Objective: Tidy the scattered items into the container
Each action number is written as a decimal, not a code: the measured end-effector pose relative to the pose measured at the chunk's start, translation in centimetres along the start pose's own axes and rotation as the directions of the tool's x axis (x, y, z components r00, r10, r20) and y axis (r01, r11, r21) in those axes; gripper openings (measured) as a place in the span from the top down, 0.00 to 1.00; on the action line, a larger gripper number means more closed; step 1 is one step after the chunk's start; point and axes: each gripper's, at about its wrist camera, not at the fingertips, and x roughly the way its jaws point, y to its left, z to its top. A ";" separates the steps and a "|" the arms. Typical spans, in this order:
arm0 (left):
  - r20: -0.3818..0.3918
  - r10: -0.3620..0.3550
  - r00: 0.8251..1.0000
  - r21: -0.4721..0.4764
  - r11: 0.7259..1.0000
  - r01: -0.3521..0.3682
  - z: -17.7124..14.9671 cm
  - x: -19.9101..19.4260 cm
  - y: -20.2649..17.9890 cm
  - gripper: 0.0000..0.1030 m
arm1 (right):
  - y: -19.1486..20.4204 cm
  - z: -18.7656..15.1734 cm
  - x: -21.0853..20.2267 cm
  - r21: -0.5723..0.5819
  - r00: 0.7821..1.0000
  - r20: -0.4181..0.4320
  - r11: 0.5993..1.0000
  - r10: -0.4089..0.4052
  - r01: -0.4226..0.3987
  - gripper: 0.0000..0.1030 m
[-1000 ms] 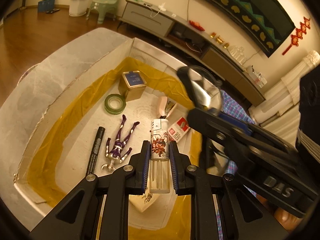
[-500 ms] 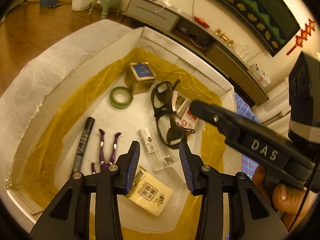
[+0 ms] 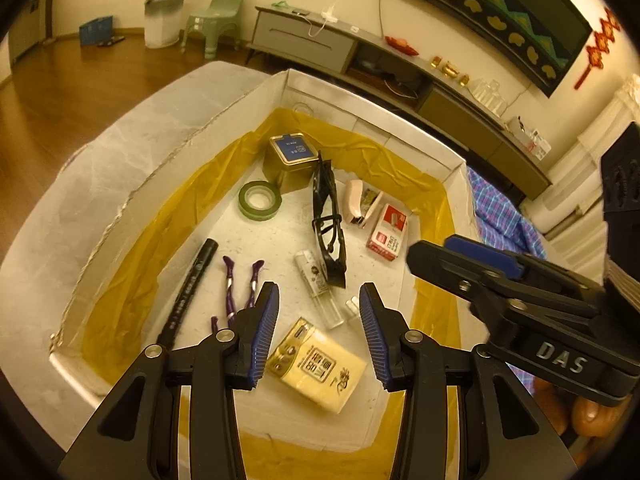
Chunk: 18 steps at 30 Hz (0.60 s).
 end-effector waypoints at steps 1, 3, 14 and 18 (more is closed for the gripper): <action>0.005 0.005 1.000 0.006 1.000 -0.005 -0.2 -0.3 -0.1 0.56 | 0.1 -0.2 -0.5 -0.008 1.000 0.005 1.000 -0.003 0.003 0.51; 0.020 0.012 1.000 0.016 1.000 -0.012 -0.4 -0.9 -0.2 0.56 | 0.3 -0.7 -1.3 -0.021 1.000 0.013 1.000 -0.011 0.011 0.51; 0.104 0.057 0.993 0.091 0.994 -0.066 -1.6 -4.3 -1.8 0.54 | 2.4 -4.2 -5.5 -0.115 0.999 0.039 0.993 -0.025 0.030 0.46; 0.108 0.061 0.992 0.101 0.992 -0.072 -2.2 -4.9 -2.2 0.53 | 3.1 -5.7 -6.5 -0.151 0.999 0.036 0.988 -0.028 0.033 0.42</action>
